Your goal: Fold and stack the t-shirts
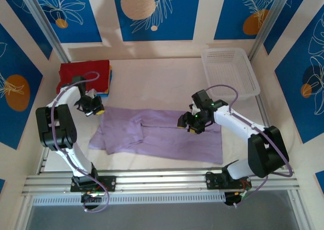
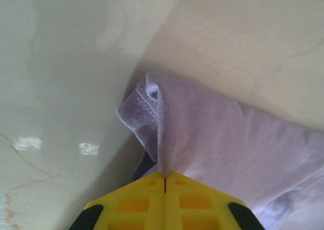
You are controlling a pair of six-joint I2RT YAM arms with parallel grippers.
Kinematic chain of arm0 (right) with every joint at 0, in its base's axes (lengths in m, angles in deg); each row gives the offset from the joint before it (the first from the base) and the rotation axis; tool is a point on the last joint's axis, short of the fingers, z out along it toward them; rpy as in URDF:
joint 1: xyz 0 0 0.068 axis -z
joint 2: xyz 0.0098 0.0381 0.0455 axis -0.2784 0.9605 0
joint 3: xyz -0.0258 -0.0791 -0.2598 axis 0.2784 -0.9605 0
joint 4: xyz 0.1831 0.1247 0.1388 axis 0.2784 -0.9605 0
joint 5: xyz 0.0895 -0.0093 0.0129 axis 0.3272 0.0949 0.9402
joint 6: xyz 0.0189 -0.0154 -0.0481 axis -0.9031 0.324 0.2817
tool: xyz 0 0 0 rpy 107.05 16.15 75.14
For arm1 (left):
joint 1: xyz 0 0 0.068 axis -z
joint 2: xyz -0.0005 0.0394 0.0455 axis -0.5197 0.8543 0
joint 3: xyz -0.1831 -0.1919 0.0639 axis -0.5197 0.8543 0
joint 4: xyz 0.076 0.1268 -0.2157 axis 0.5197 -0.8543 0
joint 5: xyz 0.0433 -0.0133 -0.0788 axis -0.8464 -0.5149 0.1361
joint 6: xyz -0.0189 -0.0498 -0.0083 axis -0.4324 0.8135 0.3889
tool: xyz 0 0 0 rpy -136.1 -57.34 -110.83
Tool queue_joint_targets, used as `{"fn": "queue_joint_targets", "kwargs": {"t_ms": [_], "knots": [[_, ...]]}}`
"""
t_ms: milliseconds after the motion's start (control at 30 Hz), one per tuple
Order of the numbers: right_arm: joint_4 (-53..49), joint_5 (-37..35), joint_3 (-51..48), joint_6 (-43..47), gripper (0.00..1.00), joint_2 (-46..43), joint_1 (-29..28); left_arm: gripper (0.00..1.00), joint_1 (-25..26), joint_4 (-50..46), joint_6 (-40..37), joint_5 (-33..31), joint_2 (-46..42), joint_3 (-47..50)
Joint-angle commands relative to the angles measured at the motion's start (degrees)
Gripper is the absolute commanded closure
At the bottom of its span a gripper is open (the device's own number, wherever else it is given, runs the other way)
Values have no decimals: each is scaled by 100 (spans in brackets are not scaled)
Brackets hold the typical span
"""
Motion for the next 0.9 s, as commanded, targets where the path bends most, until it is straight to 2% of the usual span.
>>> {"fn": "queue_joint_targets", "kwargs": {"t_ms": [0,133,300,500,567,633,667,733,867], "knots": [[-21,139,11,-69,41,70,-21,100,-29,39,16,194,-162,-144],[31,121,-41,-76,41,140,-12,100,-29,-187,59,163,-249,-512],[58,134,-51,-59,41,231,-5,100,-35,-606,-35,104,48,-1088],[18,150,-45,10,41,213,47,99,-37,-720,-84,116,419,-1238],[-29,144,-22,50,41,198,82,92,-41,-698,-99,43,554,-1243],[-88,145,13,95,41,172,110,66,-37,-786,-166,-154,724,-1353],[-129,143,42,121,41,155,132,63,-40,-854,-212,-325,793,-1451],[-185,127,78,157,41,111,171,61,-39,-946,-246,-675,804,-1613],[-176,116,66,163,41,31,259,55,-22,-826,-116,-1104,262,-1656]]}}
